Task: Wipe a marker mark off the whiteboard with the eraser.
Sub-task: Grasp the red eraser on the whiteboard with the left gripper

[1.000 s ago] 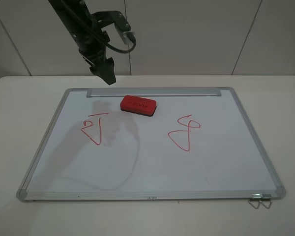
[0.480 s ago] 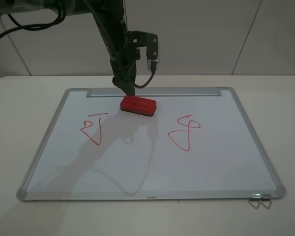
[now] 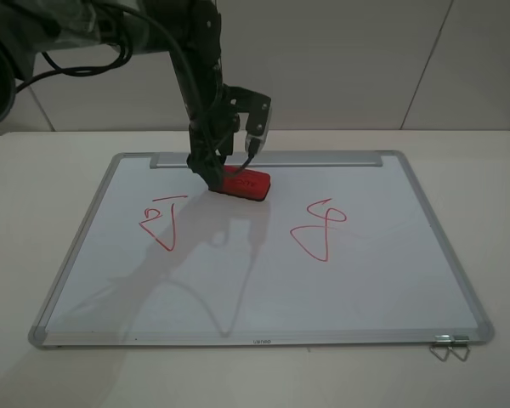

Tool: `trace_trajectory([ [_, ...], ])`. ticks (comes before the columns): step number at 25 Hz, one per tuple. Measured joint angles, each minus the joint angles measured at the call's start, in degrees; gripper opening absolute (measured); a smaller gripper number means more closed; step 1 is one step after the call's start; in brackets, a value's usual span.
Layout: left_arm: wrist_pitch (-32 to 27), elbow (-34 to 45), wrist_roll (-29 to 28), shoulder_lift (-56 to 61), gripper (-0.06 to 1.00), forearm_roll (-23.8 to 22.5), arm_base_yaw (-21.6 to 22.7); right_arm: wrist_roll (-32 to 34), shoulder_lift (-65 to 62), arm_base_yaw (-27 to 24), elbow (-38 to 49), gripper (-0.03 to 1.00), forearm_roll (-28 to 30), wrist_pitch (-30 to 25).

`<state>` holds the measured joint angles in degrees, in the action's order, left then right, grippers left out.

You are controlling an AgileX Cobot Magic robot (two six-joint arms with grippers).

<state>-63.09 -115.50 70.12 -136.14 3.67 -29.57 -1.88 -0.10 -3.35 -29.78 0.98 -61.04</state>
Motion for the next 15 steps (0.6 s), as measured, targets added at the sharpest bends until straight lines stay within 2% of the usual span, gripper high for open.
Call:
trace_trajectory([
  [15, -0.4, -0.1, 0.0, -0.1, 0.75, 0.1, 0.0, 0.0, 0.0, 0.0, 0.0, 0.71, 0.0, 0.0],
])
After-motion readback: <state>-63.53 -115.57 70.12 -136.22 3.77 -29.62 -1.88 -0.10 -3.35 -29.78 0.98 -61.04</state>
